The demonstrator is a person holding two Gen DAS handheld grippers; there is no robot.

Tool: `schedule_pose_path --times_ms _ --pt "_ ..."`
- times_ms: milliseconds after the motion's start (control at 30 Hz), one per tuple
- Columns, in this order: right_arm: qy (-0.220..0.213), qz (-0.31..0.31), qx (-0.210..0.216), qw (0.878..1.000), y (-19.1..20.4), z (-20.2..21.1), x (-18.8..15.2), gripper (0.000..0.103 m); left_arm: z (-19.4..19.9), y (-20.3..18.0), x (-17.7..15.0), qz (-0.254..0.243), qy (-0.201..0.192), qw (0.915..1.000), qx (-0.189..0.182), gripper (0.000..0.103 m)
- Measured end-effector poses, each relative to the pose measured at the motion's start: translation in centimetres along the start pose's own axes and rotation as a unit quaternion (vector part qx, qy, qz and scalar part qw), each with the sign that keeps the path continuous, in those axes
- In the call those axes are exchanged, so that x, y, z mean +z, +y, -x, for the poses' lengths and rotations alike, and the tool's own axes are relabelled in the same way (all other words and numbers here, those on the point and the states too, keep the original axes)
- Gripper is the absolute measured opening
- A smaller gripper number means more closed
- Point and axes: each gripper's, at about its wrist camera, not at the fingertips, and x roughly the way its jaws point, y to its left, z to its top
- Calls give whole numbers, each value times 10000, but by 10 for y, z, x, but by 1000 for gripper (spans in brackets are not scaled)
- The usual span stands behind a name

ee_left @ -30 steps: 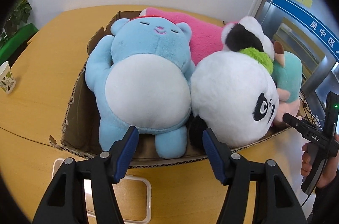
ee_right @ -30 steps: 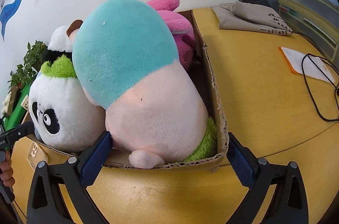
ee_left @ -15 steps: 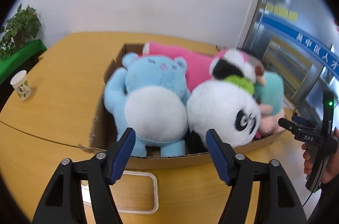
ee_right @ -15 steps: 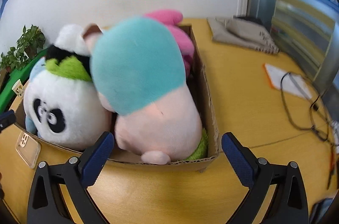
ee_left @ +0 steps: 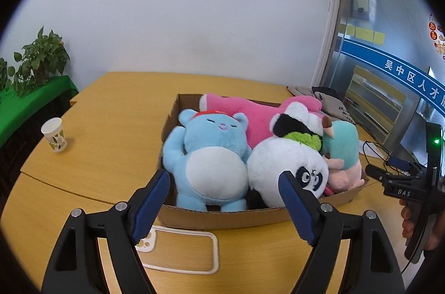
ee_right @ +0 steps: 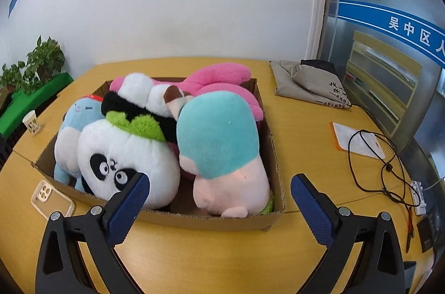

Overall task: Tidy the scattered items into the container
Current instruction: 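Open both grippers and withdraw them from the pig plush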

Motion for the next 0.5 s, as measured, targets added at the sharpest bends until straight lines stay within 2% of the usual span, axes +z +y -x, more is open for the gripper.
schedule_pose_path --times_ms 233,500 --pt "107 150 -122 9998 7 5 -19 103 -3 -20 -6 -166 69 9996 -221 81" --pt "218 42 -230 9995 1 8 -31 103 -4 -10 -12 -45 175 9997 -158 80"
